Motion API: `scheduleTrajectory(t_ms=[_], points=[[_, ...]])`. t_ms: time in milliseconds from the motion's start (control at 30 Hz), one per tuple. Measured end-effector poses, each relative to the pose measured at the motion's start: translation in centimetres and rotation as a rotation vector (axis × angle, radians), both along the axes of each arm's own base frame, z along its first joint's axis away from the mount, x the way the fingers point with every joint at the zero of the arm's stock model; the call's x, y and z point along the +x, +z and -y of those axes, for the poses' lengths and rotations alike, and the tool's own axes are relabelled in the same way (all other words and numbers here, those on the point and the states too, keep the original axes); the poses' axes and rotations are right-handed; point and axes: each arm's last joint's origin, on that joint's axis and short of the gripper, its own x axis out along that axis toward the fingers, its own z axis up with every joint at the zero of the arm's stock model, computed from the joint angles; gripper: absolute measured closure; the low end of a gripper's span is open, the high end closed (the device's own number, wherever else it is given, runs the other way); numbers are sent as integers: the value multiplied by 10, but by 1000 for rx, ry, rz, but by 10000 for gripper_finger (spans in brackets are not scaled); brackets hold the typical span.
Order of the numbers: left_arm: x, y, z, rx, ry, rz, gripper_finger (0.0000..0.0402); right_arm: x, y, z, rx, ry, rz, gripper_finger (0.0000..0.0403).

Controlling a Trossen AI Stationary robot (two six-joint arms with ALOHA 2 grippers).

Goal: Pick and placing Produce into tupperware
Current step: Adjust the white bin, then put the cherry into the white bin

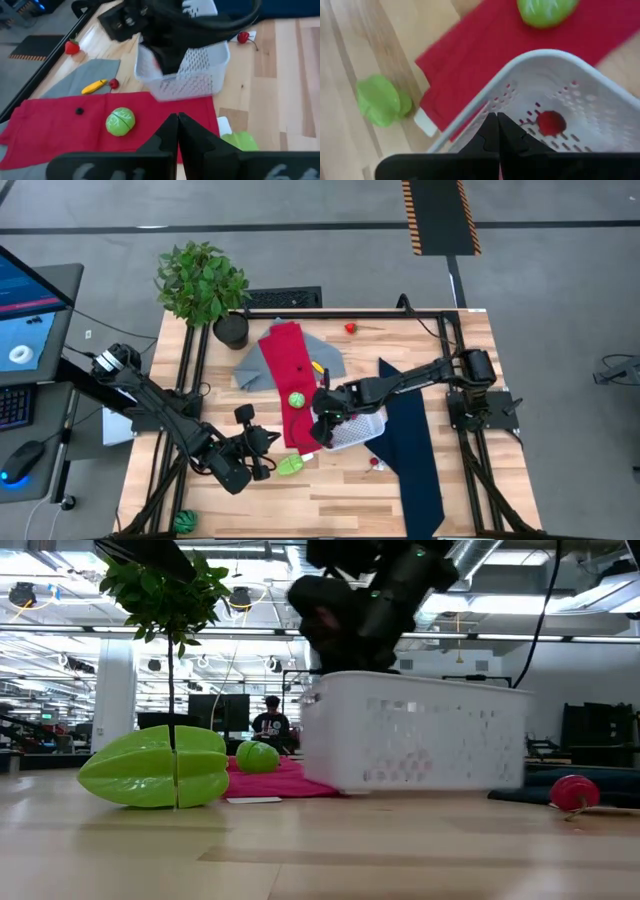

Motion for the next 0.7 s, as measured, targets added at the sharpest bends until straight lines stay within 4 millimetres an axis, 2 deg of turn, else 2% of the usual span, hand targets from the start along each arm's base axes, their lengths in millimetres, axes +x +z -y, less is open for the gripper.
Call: scheduleTrajectory(t_ms=[467,600,700], points=[[-6,-2,2,-8,24,-1,402,2,2,52,-100,-116,-33,393],[-10,-2,7,-13,15,9,402,1,4,56,-110,-114,-28,393],[-13,-2,10,-14,10,15,402,1,13,47,-84,-71,2,375]])
